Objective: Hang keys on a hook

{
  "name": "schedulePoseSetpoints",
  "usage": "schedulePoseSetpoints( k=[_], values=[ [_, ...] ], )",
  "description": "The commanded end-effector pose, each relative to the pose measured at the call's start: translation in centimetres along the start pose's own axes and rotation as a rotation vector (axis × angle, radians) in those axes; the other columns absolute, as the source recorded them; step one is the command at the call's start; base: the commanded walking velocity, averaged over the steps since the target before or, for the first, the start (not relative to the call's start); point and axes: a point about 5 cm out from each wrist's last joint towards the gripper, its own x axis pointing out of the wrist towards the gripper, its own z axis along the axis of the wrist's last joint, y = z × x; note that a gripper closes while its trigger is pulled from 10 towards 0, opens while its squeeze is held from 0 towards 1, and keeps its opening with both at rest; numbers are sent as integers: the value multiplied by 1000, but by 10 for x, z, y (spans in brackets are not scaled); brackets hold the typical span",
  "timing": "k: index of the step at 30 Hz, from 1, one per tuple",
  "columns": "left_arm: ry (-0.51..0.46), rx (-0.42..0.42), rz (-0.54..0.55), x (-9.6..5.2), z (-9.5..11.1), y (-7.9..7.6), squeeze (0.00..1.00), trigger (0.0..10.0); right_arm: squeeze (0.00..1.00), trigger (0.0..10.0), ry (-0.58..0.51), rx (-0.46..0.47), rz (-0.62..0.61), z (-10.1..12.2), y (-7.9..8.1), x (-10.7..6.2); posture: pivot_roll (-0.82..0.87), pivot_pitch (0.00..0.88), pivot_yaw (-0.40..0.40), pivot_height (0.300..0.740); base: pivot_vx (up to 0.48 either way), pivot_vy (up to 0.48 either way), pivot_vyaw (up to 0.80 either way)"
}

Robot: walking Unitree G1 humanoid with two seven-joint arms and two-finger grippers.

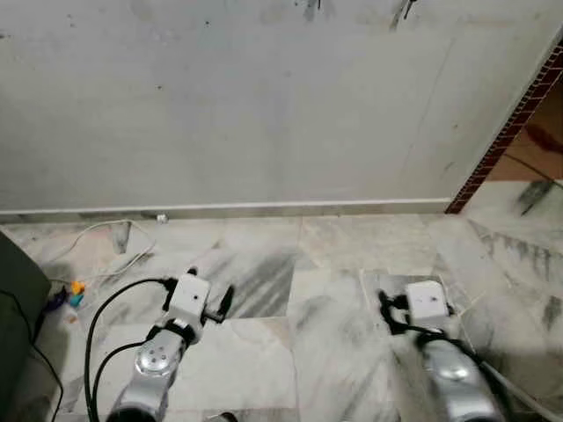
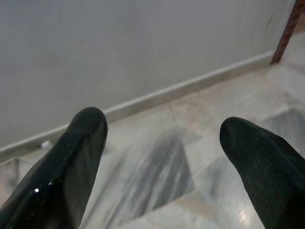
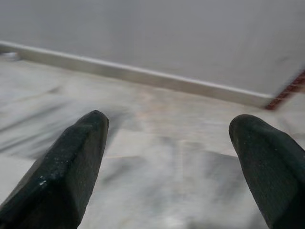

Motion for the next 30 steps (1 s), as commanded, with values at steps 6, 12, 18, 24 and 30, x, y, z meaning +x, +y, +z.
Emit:
schedulePoseSetpoints(
  k=[6, 12, 18, 24, 30],
  values=[
    [-144, -15, 34, -6, 37, 4, 0, 10000, 0, 10000, -145, 16, -60, 44, -9, -14, -101, 176, 28, 740, 0, 0, -161],
    [-176, -26, 51, -6, 56, 4, 0, 10000, 0, 10000, -188, 45, -74, 70, -10, -22, -108, 173, 24, 740, 0, 0, -796],
    [-177, 4, 182, -22, 59, 17, 0, 10000, 0, 10000, -216, 62, -120, 90, -18, -30, -116, 175, 24, 740, 0, 0, -800],
    [-169, -21, 158, -18, 63, 18, 0, 10000, 0, 10000, -248, 48, -181, 102, -23, -33, -125, 172, 33, 740, 0, 0, -800],
    [-216, -55, 88, -3, 83, 7, 0, 10000, 0, 10000, -301, -66, -197, 118, -20, -33, -140, 167, 43, 740, 0, 0, -800]
  ],
)
